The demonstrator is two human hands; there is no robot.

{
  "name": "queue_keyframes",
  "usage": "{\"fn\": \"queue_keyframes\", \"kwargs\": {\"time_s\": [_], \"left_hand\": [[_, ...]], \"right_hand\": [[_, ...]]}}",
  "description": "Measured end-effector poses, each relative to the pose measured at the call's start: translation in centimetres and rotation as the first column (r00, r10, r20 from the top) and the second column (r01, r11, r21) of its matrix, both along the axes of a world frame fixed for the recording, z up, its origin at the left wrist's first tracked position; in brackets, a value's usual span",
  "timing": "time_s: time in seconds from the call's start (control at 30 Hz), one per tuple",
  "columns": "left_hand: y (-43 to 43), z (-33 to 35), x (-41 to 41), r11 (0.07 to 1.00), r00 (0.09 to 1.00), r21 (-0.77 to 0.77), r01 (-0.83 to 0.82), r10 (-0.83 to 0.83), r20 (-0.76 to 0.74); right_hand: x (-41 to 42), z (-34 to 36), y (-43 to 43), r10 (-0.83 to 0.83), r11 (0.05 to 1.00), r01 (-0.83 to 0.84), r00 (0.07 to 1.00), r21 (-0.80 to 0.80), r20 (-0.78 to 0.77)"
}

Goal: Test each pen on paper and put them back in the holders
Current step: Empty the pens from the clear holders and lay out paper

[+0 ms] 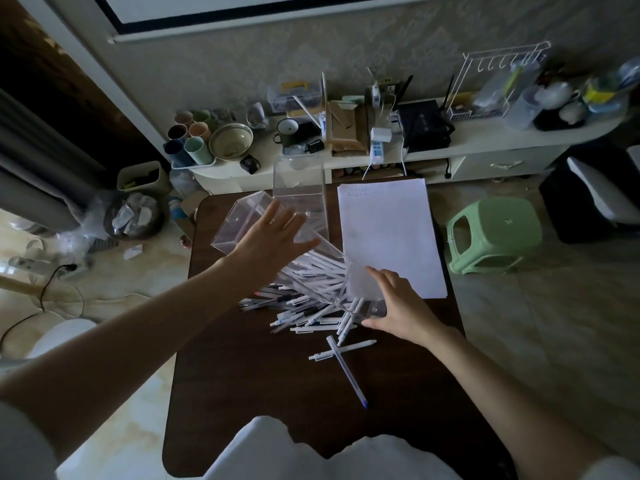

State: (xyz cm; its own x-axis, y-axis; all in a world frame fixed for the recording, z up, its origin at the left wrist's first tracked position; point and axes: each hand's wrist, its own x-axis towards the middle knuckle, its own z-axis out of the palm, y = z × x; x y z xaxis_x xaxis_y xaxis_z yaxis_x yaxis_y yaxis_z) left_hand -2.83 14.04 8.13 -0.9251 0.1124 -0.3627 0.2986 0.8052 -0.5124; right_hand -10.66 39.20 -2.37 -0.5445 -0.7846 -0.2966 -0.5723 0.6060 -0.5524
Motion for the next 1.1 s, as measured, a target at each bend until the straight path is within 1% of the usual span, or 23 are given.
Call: {"fn": "queue_keyframes", "kwargs": {"time_s": [0.13, 0.27, 0.3, 0.37, 0.43, 0.5, 0.57, 0.6, 0.67, 0.7, 0.8, 0.83, 0.87, 0.9, 0.93, 0.97, 1.03, 1.1], "left_hand": [[-0.3, 0.0, 0.5, 0.999, 0.998, 0.021, 0.037, -0.036, -0.045], [-1.7, -0.4, 1.2, 0.991, 0.994, 0.125, 0.042, -0.029, -0.108], [-2.2, -0.5, 1.6, 0.981, 0.991, 0.188, 0.044, -0.018, -0.136], [-3.3, -0.8, 2.6, 0.932, 0.981, 0.360, 0.033, 0.040, -0.192], [-4.3, -0.8, 3.8, 0.867, 0.971, 0.498, -0.025, 0.140, -0.194], [-4.9, -0.9, 4.9, 0.779, 0.951, 0.620, -0.096, 0.256, -0.174], [-5.5, -1.0, 5.7, 0.644, 0.919, 0.747, -0.168, 0.375, -0.117], [-5.8, -0.9, 6.0, 0.539, 0.902, 0.816, -0.211, 0.428, -0.049], [-6.0, -0.3, 6.6, 0.286, 0.873, 0.916, -0.282, 0.473, 0.121], [-6.1, -0.1, 6.9, 0.190, 0.865, 0.938, -0.289, 0.472, 0.171], [-6.5, 0.0, 8.0, -0.033, 0.844, 0.964, -0.265, 0.476, 0.248], [-6.6, 0.0, 8.5, -0.122, 0.833, 0.957, -0.265, 0.471, 0.291], [-6.8, -0.2, 9.0, -0.242, 0.812, 0.931, -0.274, 0.460, 0.359], [-6.9, -0.4, 9.4, -0.371, 0.783, 0.881, -0.294, 0.435, 0.444], [-7.0, -0.6, 9.7, -0.474, 0.757, 0.822, -0.316, 0.397, 0.520], [-7.1, -0.8, 10.0, -0.551, 0.737, 0.769, -0.324, 0.362, 0.570], [-7.2, -1.3, 10.6, -0.673, 0.728, 0.677, -0.297, 0.299, 0.617], [-7.6, -1.8, 11.1, -0.756, 0.715, 0.605, -0.250, 0.277, 0.642]], "right_hand": [[0.2, -0.3, 0.5, 0.007, 1.000, -0.007, 1.000, 0.006, -0.001], [0.2, 0.0, 0.5, -0.004, 0.999, 0.005, 0.999, -0.045, 0.039], [0.2, 0.3, 0.4, -0.014, 0.997, 0.020, 0.997, -0.076, 0.072], [0.1, 1.2, 0.2, -0.023, 0.986, 0.046, 0.990, -0.159, 0.141], [0.0, 2.6, -0.3, -0.005, 0.973, 0.047, 0.983, -0.224, 0.185], [0.0, 4.3, -1.1, 0.011, 0.965, 0.053, 0.971, -0.257, 0.240], [0.0, 6.1, -2.2, 0.025, 0.957, 0.074, 0.943, -0.281, 0.331], [0.0, 7.0, -2.8, 0.032, 0.950, 0.088, 0.927, -0.301, 0.373], [0.2, 8.9, -4.0, 0.042, 0.932, 0.125, 0.895, -0.340, 0.443], [0.3, 9.7, -4.5, 0.046, 0.923, 0.141, 0.884, -0.357, 0.466], [0.4, 11.2, -6.2, 0.051, 0.907, 0.164, 0.870, -0.387, 0.490], [0.6, 11.4, -6.8, 0.045, 0.906, 0.176, 0.864, -0.385, 0.501], [0.8, 11.6, -7.5, 0.033, 0.904, 0.197, 0.854, -0.381, 0.520], [1.2, 11.9, -8.3, 0.023, 0.893, 0.230, 0.834, -0.386, 0.551], [1.5, 12.1, -9.1, 0.017, 0.872, 0.278, 0.805, -0.403, 0.594], [1.9, 12.1, -9.9, 0.011, 0.843, 0.334, 0.773, -0.422, 0.634], [2.3, 11.7, -11.4, -0.007, 0.785, 0.435, 0.719, -0.442, 0.695], [2.7, 10.8, -12.6, -0.037, 0.760, 0.511, 0.651, -0.401, 0.758]]}}
